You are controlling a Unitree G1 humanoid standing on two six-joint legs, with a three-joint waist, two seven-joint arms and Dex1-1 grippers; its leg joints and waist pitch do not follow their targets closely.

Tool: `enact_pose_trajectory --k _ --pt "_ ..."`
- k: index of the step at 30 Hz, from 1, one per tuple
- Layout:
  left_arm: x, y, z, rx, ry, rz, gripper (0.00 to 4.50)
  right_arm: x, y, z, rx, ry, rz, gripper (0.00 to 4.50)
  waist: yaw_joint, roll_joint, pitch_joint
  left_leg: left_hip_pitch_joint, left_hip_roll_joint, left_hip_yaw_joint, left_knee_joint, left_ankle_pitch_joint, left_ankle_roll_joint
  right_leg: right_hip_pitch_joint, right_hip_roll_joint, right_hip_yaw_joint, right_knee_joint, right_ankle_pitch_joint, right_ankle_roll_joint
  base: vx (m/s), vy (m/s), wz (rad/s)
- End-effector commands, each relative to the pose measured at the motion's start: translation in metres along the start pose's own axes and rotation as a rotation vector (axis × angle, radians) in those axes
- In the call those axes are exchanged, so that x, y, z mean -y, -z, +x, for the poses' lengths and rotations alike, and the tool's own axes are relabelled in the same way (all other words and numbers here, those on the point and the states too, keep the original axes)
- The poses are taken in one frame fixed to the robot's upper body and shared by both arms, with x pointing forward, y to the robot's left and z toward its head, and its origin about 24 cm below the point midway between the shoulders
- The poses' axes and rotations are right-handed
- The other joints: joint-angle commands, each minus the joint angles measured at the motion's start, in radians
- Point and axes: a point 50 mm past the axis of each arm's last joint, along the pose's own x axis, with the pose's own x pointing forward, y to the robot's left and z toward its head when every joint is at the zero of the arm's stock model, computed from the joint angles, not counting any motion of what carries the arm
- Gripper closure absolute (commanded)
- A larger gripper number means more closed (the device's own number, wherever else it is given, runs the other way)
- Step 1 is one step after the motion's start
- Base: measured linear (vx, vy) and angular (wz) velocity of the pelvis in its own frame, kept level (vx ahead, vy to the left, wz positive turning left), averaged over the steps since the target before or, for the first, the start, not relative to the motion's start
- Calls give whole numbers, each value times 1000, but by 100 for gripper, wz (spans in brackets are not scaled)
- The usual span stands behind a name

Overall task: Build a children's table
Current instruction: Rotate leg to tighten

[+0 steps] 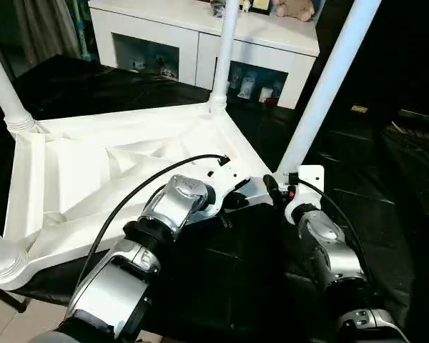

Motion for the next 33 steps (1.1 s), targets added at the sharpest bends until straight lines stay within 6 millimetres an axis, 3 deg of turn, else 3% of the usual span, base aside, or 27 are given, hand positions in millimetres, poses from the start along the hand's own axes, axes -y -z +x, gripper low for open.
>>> enact_pose_trajectory --k 1,3,6,12,17,23,26,33 --pt "-5 11 -3 9 -55 -45 450 -4 7 -5 -2 -80 13 109 -3 1 -46 -2 20 -1 -75 -198 40 44 -43 33 -74 -167 -163 0 0 0" --pt "-5 12 -3 8 -45 -40 450 -4 5 -6 5 -100 -9 89 -5 -2 -45 -9 19 -1 -76 -190 47 48 -43 32 -74 -168 -162 0 0 0" --pt "-4 14 -5 13 -4 -19 450 1 1 -9 -6 -187 -33 64 -12 -2 -45 -9 20 -2 -74 -179 57 49 -42 31 -74 -161 -172 0 0 0" --pt "2 22 -20 22 160 33 450 33 -20 -32 -6 -437 -176 56 -14 -9 -44 -12 22 0 -70 -143 102 53 -45 30 -74 -151 -192 0 0 0" --pt "9 32 -31 -7 307 104 450 42 -31 -43 -31 -570 -217 56 -13 -6 -41 -7 29 0 -73 -177 93 46 -44 32 -76 -187 -206 0 0 0" --pt "14 34 -42 -9 411 120 450 39 -27 -56 -149 -775 -272 56 -8 -8 -41 -4 30 3 -70 -157 95 45 -44 32 -69 -130 -228 0 0 0" --pt "15 32 -44 0 432 120 450 37 -26 -58 -165 -812 -280 56 1 -12 -42 -2 30 4 -70 -150 90 45 -46 32 -68 -142 -228 0 0 0" --pt "16 30 -46 -1 441 121 450 33 -24 -55 -193 -836 -325 56 2 -12 -42 -3 29 3 -69 -145 75 46 -46 32 -67 -150 -218 0 0 0"
